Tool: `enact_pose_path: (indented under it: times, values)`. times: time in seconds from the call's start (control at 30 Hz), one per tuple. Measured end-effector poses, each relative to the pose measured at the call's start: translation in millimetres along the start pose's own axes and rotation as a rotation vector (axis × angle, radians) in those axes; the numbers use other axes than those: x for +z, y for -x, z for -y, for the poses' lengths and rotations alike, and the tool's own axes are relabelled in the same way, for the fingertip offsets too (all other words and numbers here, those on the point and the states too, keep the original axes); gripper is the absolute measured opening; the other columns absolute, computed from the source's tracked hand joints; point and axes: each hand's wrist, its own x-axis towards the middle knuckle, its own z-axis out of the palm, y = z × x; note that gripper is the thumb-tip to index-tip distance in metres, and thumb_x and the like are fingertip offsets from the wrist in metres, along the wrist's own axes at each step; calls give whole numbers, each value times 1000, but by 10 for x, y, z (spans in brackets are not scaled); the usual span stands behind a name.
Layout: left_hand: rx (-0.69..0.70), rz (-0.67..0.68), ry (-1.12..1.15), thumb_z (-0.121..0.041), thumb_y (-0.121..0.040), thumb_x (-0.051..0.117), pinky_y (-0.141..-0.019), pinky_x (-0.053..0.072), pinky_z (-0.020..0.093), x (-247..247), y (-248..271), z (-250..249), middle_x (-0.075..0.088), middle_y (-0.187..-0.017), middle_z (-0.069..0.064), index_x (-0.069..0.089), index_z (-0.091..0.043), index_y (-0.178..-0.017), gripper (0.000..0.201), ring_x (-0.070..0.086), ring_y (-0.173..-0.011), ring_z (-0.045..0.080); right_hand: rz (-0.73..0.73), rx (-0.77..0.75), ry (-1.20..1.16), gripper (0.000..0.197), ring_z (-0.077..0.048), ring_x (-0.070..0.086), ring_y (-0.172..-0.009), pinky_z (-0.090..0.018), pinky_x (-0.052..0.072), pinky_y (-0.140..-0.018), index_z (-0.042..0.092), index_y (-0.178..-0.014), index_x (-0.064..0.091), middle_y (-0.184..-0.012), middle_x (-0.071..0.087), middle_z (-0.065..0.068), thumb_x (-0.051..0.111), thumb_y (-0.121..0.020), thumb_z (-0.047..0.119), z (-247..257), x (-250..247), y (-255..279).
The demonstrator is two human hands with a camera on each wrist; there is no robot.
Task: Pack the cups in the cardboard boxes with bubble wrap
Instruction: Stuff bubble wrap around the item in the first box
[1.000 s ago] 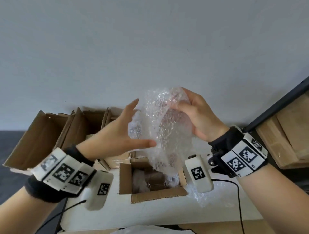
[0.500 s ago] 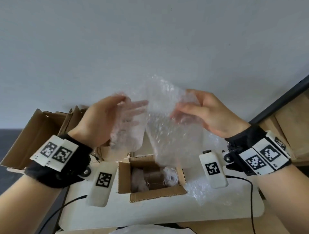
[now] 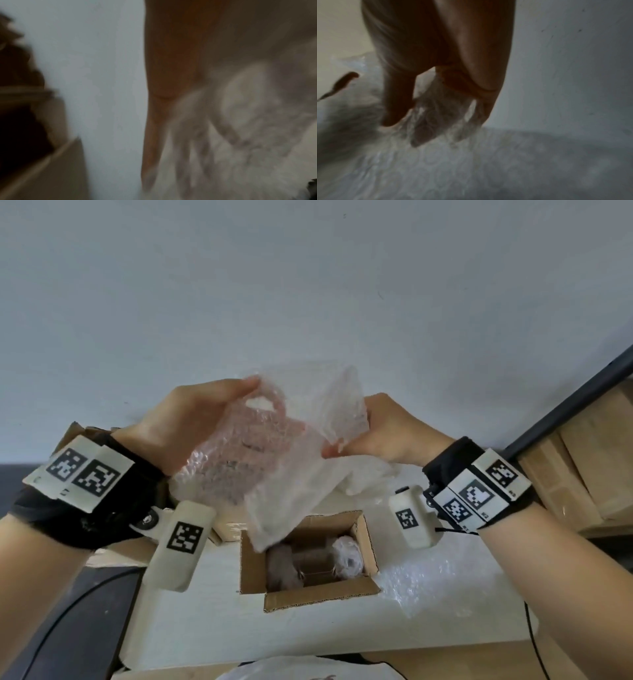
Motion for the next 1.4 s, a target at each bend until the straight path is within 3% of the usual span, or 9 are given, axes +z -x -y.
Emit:
enact_pose_path:
  times: [0.07, 0.23, 0.5, 0.67, 0.87, 0.97, 1.13, 1.23, 1.4]
  values:
    - [-90, 261, 187, -48, -79, 65, -101, 42, 47, -137, 15, 13, 62, -123, 18, 60, -12, -119, 54, 55, -117, 35, -112, -28, -51, 14, -3, 70, -79, -17, 54, -68, 20, -77, 69, -78, 73, 14, 81, -72, 16, -28, 16, -21]
    - [32, 409, 305, -53, -80, 66, -110, 20, 60, -335, 98, 391, 41, -143, 23, 39, -12, -142, 79, 36, -135, 37, -292, -46, -298, 19, -11, 72, -75, -18, 54, -64, -9, -86, 67, -78, 75, -2, 76, -76, 5, -79, 20, 27]
    - [-78, 57, 382, -40, -75, 74, -75, 53, 20, 206, 102, 737, 71, -109, -5, 73, -27, -103, 32, 66, -102, 10, -285, 41, -528, 29, -24, 72, -85, -32, 58, -68, 3, -91, 67, -89, 74, -13, 74, -70, 21, -58, 181, 95]
    - [-112, -124, 367, -17, -85, 60, -68, 56, 28, 185, 28, 767, 72, -96, 11, 73, -11, -97, 19, 70, -87, 23, -103, 44, -360, 33, -58, 54, -102, -71, 44, -80, -14, -111, 58, -109, 68, -21, 60, -90, 12, -90, 79, 288]
    - [-79, -33, 348, -5, -82, 55, -64, 56, 26, 113, 37, 733, 73, -85, 7, 74, -16, -88, 23, 71, -78, 19, -69, -14, -134, 31, -29, 65, -104, -29, 51, -89, 3, -96, 73, -103, 71, -17, 47, -83, -9, -109, 8, 404]
    - [-162, 156, 212, 0, -71, 49, -69, 55, 29, 48, 43, 596, 70, -90, 13, 72, -7, -87, 28, 68, -83, 26, 50, 4, 29, 53, -34, 63, -105, -53, 45, -96, 23, -92, 74, -104, 69, 16, 37, -88, -14, -169, -5, 368]
    - [-164, 222, -365, -33, -87, 46, -95, 45, 39, 144, 49, 380, 72, -101, -2, 75, -18, -91, 32, 64, -99, 15, 210, 160, 417, 58, -13, 34, -137, -29, 24, -114, 27, -99, 69, -144, 43, 6, 36, -78, -15, -324, 6, 336]
    - [-46, 154, -744, -42, -87, 60, -89, 46, 32, 251, 47, 337, 70, -90, -15, 73, -30, -88, 17, 62, -88, 3, -107, -8, 346, 17, -8, 46, -126, -22, 33, -107, 19, -103, 64, -134, 54, 5, 62, -88, 12, -298, 85, 294]
    - [134, 88, -894, -16, -90, 60, -57, 42, 12, 302, 57, 282, 62, -61, -11, 66, -33, -88, 18, 55, -50, 8, -33, -30, 456, 50, -10, 52, -113, -21, 38, -96, 24, -127, 54, -126, 59, 4, 72, -82, 34, -274, 340, 139]
